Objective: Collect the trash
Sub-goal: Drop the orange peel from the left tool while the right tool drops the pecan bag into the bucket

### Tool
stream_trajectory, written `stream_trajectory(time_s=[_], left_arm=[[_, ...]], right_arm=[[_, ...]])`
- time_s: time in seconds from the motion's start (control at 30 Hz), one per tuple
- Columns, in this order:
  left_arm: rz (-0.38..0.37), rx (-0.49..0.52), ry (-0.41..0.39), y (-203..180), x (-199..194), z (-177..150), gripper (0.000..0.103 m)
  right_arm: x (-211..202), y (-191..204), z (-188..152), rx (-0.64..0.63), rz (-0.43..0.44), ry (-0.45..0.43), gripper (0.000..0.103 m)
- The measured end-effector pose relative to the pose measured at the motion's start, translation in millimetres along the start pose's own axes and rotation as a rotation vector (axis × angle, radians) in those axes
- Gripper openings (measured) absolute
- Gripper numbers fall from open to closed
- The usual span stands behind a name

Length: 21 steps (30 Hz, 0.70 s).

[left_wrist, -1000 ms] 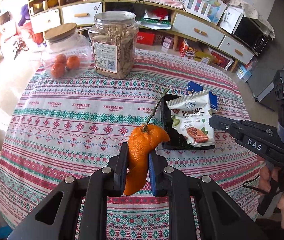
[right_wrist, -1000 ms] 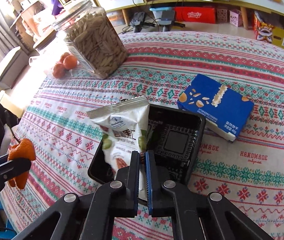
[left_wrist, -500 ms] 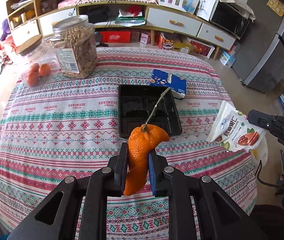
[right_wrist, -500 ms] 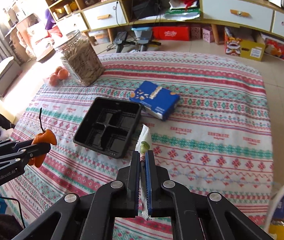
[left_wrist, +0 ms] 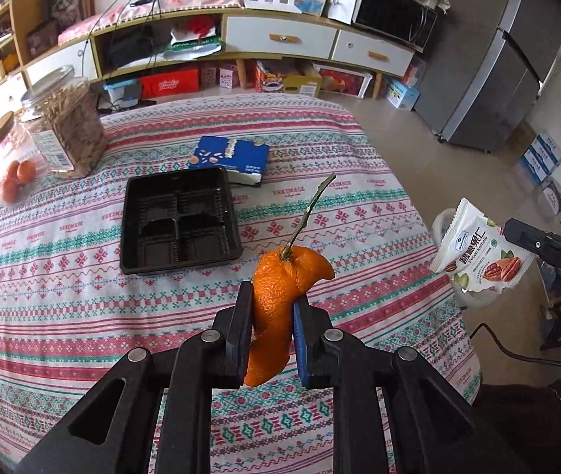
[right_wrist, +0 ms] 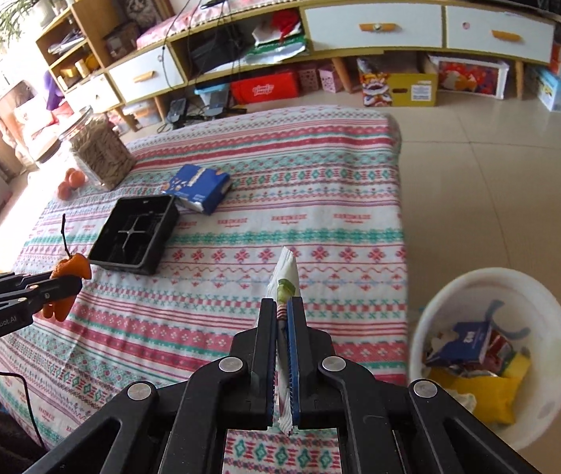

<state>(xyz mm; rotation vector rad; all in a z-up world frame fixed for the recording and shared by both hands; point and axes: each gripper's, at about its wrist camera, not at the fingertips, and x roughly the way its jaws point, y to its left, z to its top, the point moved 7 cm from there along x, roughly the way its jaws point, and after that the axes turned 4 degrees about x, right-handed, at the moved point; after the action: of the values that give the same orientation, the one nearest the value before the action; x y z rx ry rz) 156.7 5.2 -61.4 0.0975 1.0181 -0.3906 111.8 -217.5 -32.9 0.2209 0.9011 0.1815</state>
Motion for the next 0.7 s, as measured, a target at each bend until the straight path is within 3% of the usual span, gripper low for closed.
stream_trajectory(time_s=[0.37, 0.7], left_arm=[[-0.068, 0.110, 0.023, -89.2, 27.0, 10.0, 0.019], [-0.154, 0.195, 0.025, -163.7, 53.9, 22.7, 0.019]], right_arm=[[-37.0, -101.3, -0.7, 0.154, -0.125, -0.054, 0.004], [-33.7, -159.8, -15.1, 0.216, -0.209, -0.019, 0.006]])
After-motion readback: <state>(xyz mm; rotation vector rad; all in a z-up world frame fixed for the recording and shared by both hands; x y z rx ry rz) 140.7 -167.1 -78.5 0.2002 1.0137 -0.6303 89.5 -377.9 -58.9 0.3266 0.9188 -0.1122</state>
